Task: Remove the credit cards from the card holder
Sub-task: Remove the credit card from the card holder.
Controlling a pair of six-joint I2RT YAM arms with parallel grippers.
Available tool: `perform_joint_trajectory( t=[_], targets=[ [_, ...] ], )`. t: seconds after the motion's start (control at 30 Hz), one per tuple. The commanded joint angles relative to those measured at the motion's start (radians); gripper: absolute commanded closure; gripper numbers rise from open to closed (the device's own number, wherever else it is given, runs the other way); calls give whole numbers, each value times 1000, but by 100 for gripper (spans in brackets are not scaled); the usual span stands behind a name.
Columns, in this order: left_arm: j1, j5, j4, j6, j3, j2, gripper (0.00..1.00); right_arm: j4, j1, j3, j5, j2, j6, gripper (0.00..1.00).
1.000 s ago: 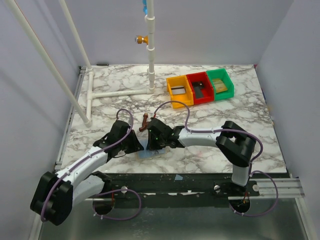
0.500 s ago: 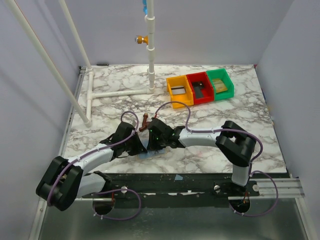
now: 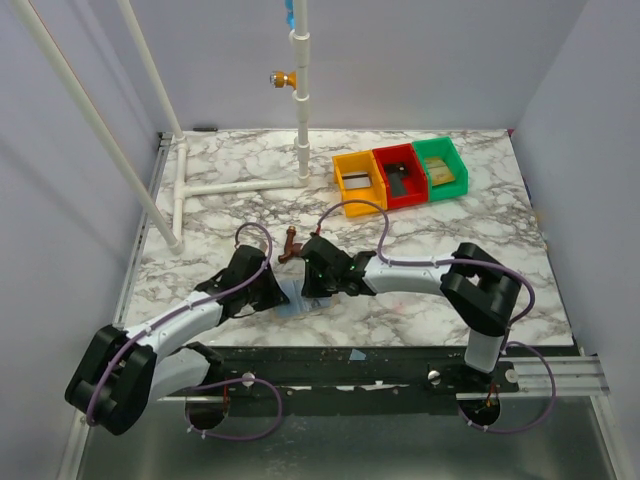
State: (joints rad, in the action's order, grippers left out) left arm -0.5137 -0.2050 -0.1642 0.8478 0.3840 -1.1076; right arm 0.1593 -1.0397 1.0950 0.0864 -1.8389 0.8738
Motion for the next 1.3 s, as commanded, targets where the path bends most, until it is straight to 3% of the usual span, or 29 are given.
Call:
perform_joint_trajectory(
  t=[0.0,0.27,0.57,0.73,1.07,1.27],
  targets=[
    [-2,56,-74,-25,0,47,100,43,12,-3,67,20,-25,82],
    [-2,57,-111,-35,15,86,100,68,10,42,64,-10,-61,82],
    [-2,104,-282,-49,108,242,100,80,10,36,81,15,-62,82],
    [-2,75,-323,-53,168,279,94,90,10,30,99,34,-62,82],
    [-6,-28,-165,-25,151,149,83,118,10,20,137,76,-69,82],
    [-6,-76,-60,-1,113,67,82,139,10,17,160,73,-80,81]
  ],
)
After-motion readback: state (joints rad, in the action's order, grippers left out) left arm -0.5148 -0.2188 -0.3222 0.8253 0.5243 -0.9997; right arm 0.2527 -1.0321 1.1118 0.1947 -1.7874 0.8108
